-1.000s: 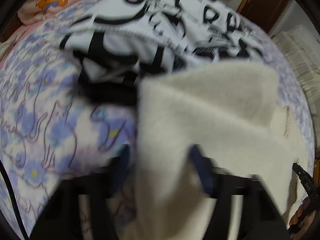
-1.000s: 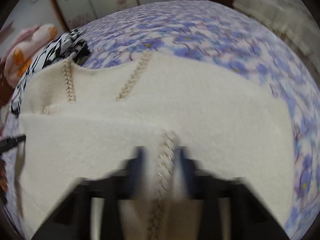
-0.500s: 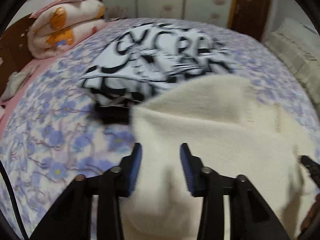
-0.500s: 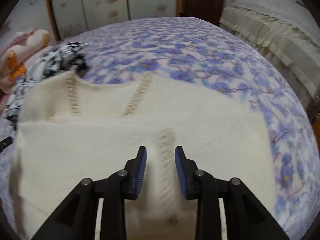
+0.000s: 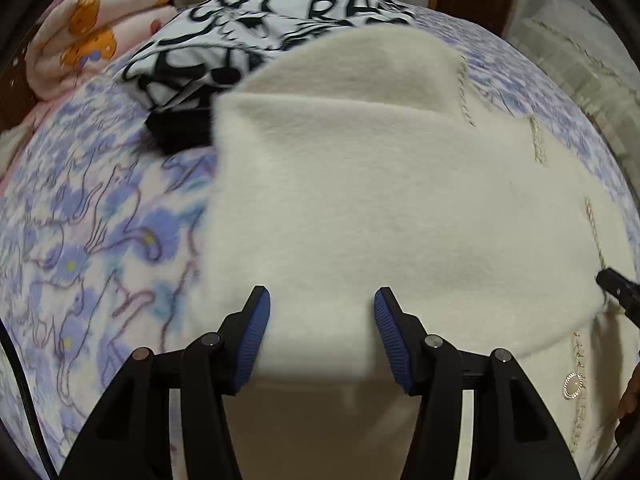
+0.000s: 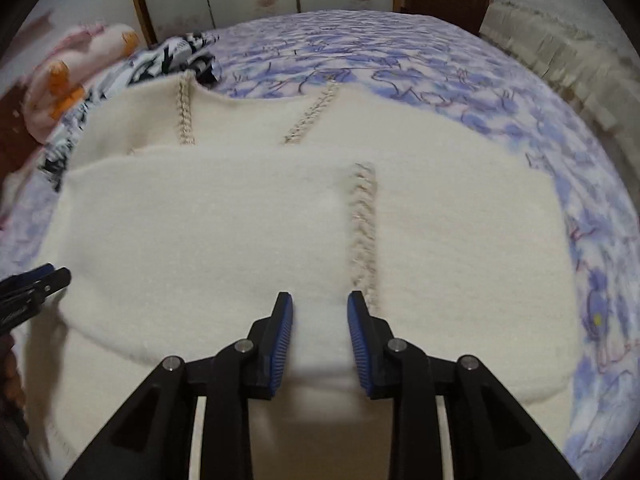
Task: Fold large clothes
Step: 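Fold the held side edge inward over the body and open the left tool, then grasp the cardigan hem with both tools and lift it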
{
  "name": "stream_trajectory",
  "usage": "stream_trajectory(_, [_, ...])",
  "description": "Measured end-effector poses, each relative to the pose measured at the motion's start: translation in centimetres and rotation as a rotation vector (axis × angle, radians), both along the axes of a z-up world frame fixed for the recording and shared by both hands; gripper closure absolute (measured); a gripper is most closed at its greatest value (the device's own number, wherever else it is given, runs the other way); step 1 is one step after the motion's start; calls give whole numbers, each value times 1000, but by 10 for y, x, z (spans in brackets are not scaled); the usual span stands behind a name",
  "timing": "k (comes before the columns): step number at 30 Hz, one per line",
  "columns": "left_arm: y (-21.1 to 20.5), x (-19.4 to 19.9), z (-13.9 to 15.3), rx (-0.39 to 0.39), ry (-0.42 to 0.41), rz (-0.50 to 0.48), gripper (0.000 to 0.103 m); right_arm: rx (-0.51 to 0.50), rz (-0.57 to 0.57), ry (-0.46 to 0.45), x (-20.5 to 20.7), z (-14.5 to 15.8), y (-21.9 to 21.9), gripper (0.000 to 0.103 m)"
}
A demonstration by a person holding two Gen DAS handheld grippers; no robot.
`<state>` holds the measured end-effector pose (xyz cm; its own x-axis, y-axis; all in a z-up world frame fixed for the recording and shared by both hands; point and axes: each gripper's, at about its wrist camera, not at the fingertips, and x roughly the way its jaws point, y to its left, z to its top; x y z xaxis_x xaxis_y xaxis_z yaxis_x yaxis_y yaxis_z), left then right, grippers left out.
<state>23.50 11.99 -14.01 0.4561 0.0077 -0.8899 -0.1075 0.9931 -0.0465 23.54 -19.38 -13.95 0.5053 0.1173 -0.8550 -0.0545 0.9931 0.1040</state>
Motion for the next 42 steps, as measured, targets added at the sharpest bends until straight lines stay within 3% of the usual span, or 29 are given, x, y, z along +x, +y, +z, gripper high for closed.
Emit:
stream_trajectory(1, [8,-1,0,-16,0,4,50,-26,-1,0,-4,3,-3,78])
stream_trajectory(3, [12,-8,3,-27,0,14,50,-176,-70,6,-8,4,-2,56])
stream_trajectory(4, [12,-11,3,-25,1,18,50,-183,-80,-2,-12,5,-1,44])
stream_trajectory(10, [9,-32,9,-36,17,48,39,-40,-129,47,-29,7,-15,44])
stream_trajectory(19, [4,-78,39,-57,-6,57,38,-34,-126,-9,-76,51,-13,44])
stream_trajectory(30, [-3,-170,87,39,-119,18,33,-20,-75,-115,-154,107,-11,44])
stream_trajectory(36, [1,-226,94,29,-197,-13,33,-17,-54,-146,-191,120,-7,44])
stream_trajectory(42, [4,-267,90,23,-190,-42,33,-46,-4,-176,-231,126,-4,44])
